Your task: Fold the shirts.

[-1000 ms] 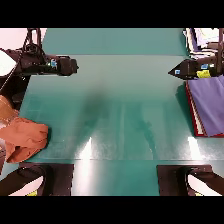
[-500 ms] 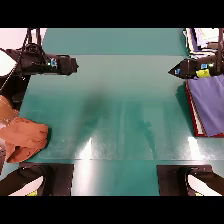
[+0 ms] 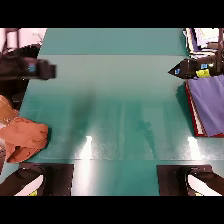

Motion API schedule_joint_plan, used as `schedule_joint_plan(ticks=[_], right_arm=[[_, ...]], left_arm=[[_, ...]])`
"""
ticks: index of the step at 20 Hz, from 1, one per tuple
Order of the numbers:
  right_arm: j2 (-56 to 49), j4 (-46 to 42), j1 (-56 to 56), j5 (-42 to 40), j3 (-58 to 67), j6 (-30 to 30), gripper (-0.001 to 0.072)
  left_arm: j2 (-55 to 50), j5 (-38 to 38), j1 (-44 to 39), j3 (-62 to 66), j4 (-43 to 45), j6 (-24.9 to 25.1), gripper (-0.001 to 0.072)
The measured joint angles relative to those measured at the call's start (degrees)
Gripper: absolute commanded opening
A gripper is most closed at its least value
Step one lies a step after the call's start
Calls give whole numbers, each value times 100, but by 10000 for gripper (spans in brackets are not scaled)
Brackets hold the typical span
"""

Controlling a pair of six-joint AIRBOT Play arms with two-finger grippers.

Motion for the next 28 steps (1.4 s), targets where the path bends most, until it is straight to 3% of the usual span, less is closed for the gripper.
schedule_joint_plan(ticks=[1, 2, 3, 4, 5, 11, 12, 13, 14, 20, 25, 28], right_arm=[[0, 0, 2, 2, 0, 0, 20], [0, 0, 2, 0, 0, 0, 20], [0, 0, 2, 0, 0, 0, 20], [0, 0, 2, -2, 0, 0, 20], [0, 0, 0, -7, 0, 0, 20], [0, 0, 2, -15, 0, 2, 20], [0, 0, 2, -15, 0, 2, 20], [0, 0, 2, -17, 0, 0, 20], [0, 0, 2, -17, 0, 0, 20], [2, 17, 2, -26, 81, 2, 20], [9, 35, 2, -66, 901, 2, 20], [9, 11, 2, -173, 1526, 2, 20]], left_arm=[[240, -247, 186, -236, 297, -2, 27], [452, -487, 376, -520, 527, 0, 120], [605, -697, 551, -822, 686, 2, 401], [723, -881, 713, -1143, 807, 2, 582], [817, -1016, 881, -1530, 907, 7, 550], [1014, -1010, 1469, -3547, 1272, 13, 546], [1025, -975, 1502, -3711, 1296, -13, 392], [1034, -946, 1528, -3832, 1325, -68, 107], [1038, -922, 1547, -3899, 1333, -114, 28], [1049, -1027, 1589, -3060, 1381, -245, 23], [1058, -1397, 1467, -555, 835, -192, 21], [1056, -1390, 949, 909, 361, -151, 20]])
